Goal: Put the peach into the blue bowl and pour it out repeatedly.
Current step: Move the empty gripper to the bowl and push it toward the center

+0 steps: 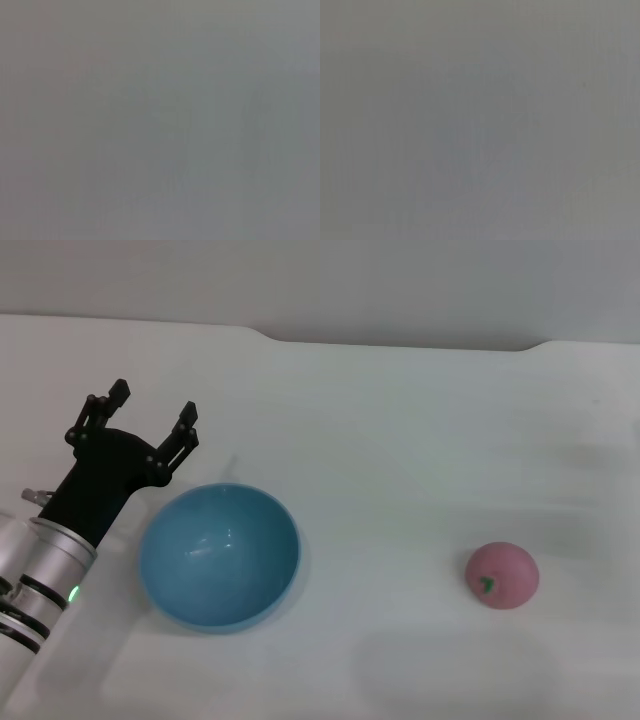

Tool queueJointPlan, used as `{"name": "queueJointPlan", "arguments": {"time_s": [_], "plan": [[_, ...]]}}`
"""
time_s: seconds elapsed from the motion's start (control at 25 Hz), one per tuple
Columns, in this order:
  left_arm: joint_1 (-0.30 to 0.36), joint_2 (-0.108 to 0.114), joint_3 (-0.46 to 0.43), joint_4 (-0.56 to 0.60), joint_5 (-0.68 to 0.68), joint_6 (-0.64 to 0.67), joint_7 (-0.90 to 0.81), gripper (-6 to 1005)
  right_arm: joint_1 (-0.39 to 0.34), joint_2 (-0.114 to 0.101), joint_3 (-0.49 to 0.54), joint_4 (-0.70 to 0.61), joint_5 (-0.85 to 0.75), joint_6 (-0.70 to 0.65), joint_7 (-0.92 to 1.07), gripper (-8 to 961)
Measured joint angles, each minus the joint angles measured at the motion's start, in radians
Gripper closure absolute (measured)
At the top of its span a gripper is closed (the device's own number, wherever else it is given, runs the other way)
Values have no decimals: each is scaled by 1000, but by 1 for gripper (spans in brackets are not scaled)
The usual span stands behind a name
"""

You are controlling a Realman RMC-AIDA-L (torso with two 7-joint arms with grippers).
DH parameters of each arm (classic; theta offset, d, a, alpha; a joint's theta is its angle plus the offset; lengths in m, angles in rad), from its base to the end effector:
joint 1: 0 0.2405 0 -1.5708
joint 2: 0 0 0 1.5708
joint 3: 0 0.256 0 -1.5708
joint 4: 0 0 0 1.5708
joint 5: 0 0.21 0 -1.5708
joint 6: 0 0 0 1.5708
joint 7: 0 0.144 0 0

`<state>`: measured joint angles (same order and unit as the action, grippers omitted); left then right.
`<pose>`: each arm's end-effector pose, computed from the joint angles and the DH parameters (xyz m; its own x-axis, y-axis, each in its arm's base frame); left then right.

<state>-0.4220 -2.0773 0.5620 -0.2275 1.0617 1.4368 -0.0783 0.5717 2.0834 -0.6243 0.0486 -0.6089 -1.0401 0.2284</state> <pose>-0.3248 0.2708 -0.0458 0.7343 -0.0512 0.6769 0.6333 -0.3074 -0.7103 0.3516 0.3559 0.0000 0.6508 -0.0731 -0.7557 -0.7557 0.0330 -0.6541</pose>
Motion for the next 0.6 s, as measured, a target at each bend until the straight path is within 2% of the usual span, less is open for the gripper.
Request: {"name": "queueJointPlan", "arguments": {"time_s": [0.36, 0.48, 0.52, 0.6], "plan": [[-4, 3, -22, 13, -3, -10, -20, 174, -2, 0, 0, -1, 0, 5, 0, 253], [-6, 5, -95, 12, -5, -18, -88, 174, -2, 0, 0, -1, 0, 7, 0, 253], [-9, 10, -116, 23, -2, -18, -160, 174, -2, 0, 0, -1, 0, 8, 0, 253], [-11, 14, -117, 46, -2, -17, -223, 174, -2, 0, 0, -1, 0, 8, 0, 253]]}}
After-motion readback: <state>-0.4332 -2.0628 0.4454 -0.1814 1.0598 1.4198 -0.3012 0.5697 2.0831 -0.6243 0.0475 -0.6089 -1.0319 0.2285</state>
